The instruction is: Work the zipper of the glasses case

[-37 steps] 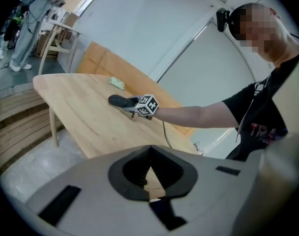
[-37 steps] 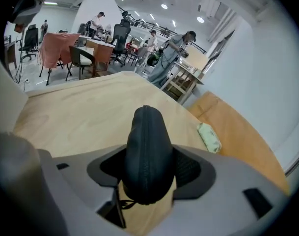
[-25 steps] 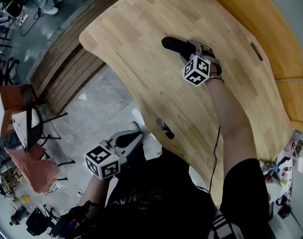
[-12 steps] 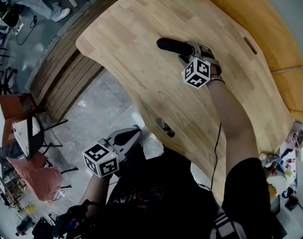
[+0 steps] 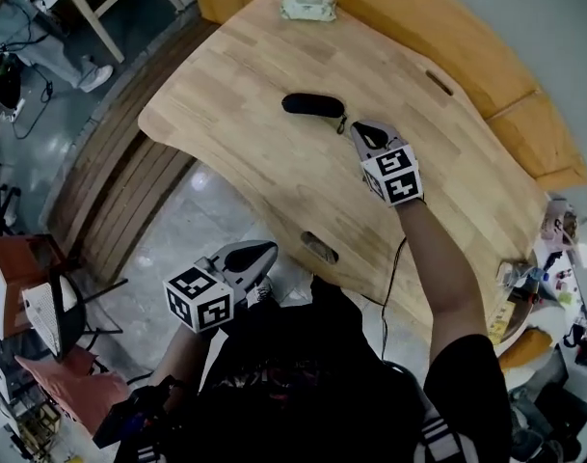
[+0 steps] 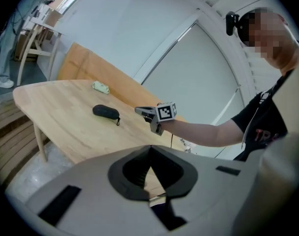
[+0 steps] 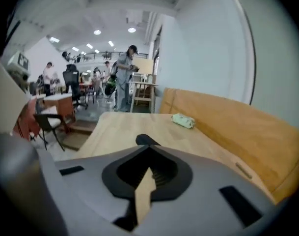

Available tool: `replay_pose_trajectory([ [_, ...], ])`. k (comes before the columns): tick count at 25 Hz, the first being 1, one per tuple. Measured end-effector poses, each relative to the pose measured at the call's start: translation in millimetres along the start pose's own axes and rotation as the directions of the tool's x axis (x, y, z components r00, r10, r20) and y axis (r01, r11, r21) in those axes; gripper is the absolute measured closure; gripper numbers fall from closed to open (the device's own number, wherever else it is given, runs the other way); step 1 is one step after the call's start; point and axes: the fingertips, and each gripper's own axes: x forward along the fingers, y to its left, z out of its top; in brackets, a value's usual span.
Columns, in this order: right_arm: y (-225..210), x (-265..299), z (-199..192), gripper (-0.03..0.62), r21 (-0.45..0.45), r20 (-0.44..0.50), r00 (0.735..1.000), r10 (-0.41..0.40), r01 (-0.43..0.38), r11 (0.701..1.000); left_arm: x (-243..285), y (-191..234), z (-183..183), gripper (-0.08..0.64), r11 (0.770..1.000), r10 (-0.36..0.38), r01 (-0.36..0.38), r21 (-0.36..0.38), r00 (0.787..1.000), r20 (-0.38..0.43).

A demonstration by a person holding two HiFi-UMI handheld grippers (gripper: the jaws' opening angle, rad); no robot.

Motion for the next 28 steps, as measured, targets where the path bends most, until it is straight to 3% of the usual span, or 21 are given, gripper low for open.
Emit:
replay_pose_trajectory([
  [4,43,-44,11,0.578,0.23,0.09,0.995,0.044,-0.064,0.971,-7,-10,9,0.548,0.997,-0.053,0.053,0.048,0.999,0.009],
  [9,109,-92,28,0.578,0.409,0.2,0.976,0.087,-0.164,0.898,-19,-19,8,0.548,0.991,-0.107,0.105,0.085,0.994,0.014],
  [20,239,-171,50,0.578,0.523,0.345,0.929,0.137,-0.311,0.794,-45,-36,-14,0.548,0.981,-0.18,0.177,0.086,0.983,0.027],
  [28,301,-189,38,0.578,0.551,0.34,0.93,0.142,-0.319,0.771,-65,-37,-30,0.548,0.979,-0.184,0.181,0.094,0.983,0.023],
])
